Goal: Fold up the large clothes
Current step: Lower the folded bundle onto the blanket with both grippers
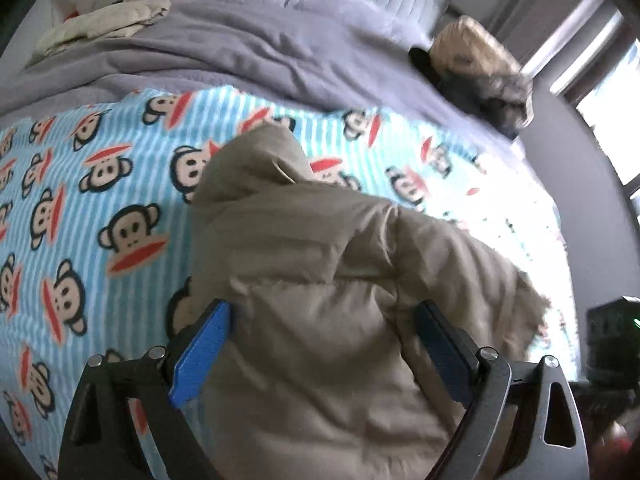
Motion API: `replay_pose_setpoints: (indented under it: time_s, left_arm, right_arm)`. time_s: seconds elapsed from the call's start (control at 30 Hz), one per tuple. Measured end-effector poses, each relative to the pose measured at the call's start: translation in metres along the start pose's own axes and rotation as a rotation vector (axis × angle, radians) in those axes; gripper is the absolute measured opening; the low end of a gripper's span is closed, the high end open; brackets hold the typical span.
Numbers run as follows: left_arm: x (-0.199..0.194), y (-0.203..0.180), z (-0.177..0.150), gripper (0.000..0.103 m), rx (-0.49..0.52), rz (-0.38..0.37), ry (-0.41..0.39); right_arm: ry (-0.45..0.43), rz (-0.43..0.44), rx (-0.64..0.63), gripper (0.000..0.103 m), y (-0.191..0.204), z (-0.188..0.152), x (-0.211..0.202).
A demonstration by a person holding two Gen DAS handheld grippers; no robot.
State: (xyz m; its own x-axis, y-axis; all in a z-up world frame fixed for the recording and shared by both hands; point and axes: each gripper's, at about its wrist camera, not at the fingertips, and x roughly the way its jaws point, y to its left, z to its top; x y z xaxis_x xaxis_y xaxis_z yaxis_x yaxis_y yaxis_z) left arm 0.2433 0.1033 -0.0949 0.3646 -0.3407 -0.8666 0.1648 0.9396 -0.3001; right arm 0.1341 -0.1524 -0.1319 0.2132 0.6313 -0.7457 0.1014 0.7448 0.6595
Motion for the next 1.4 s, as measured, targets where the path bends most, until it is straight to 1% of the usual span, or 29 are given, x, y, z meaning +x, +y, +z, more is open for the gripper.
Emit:
replay_pose_setpoints:
  time_s: [0.03, 0.13, 0.2, 0.27, 0.33, 0.4, 0.47, 0.5, 0.57, 0.63, 0.73, 0.8, 0.83, 0.87, 0.93, 1.0, 1.2, 1.4]
  left_arm:
    - [0.007, -0.006, 0.0, 0.094, 0.016, 0.022, 0.0]
    - [0.024, -0.025, -0.003, 0.094, 0.066, 0.085, 0.0]
    - [0.036, -0.039, -0.001, 0.094, 0.089, 0.124, 0.012]
    - [0.047, -0.051, -0.002, 0.094, 0.123, 0.176, 0.019]
    - [0.054, -0.057, -0.003, 0.094, 0.146, 0.217, 0.024]
    - [0.055, -0.056, -0.004, 0.094, 0.14, 0.222, 0.028]
    - [0.057, -0.053, -0.003, 0.094, 0.132, 0.221, 0.033]
    - [0.058, -0.053, -0.003, 0.094, 0.131, 0.224, 0.035]
    - [0.059, -0.053, -0.003, 0.094, 0.128, 0.23, 0.035]
    - [0.059, -0.054, -0.003, 0.094, 0.122, 0.238, 0.035]
    - [0.061, -0.056, -0.003, 0.094, 0.121, 0.252, 0.037]
    - [0.064, -0.057, -0.003, 0.094, 0.12, 0.266, 0.04]
    - [0.066, -0.058, -0.002, 0.094, 0.118, 0.272, 0.043]
    - [0.068, -0.06, -0.002, 0.094, 0.115, 0.278, 0.047]
    - [0.072, -0.062, -0.001, 0.094, 0.115, 0.29, 0.054]
    - [0.076, -0.065, -0.001, 0.094, 0.121, 0.306, 0.057]
    - [0.075, -0.069, -0.002, 0.094, 0.141, 0.311, 0.064]
    - [0.058, -0.07, -0.005, 0.094, 0.143, 0.289, 0.066]
  right_arm:
    - [0.01, -0.026, 0.014, 0.008, -0.001, 0.0, 0.006]
    - [-0.031, -0.129, -0.022, 0.008, -0.001, -0.013, 0.001]
    - [-0.031, -0.156, 0.004, 0.008, -0.014, -0.019, 0.0]
    - [-0.026, -0.16, 0.048, 0.008, -0.029, -0.023, 0.0]
    - [-0.043, -0.146, 0.087, 0.008, -0.036, -0.026, -0.012]
    - [-0.094, -0.143, 0.069, 0.009, -0.028, -0.027, -0.03]
    - [-0.172, -0.132, 0.03, 0.012, -0.02, -0.028, -0.052]
    - [-0.204, -0.117, 0.011, 0.012, -0.015, -0.03, -0.065]
    - [-0.243, -0.081, -0.014, 0.012, -0.006, -0.022, -0.075]
    - [-0.254, -0.081, -0.041, 0.012, 0.007, -0.006, -0.07]
    - [-0.242, -0.149, -0.055, 0.012, 0.018, 0.013, -0.048]
    - [-0.21, -0.239, -0.05, 0.012, 0.017, 0.022, -0.028]
    - [-0.186, -0.277, -0.032, 0.012, 0.008, 0.026, -0.015]
    - [-0.163, -0.291, -0.006, 0.005, 0.0, 0.032, -0.002]
    - [-0.13, -0.28, 0.051, 0.003, -0.021, 0.035, 0.012]
    - [-0.115, -0.268, 0.081, 0.002, -0.033, 0.035, 0.014]
    - [-0.097, -0.296, 0.047, 0.0, -0.04, 0.039, 0.026]
    - [-0.095, -0.316, 0.032, 0.0, -0.037, 0.039, 0.026]
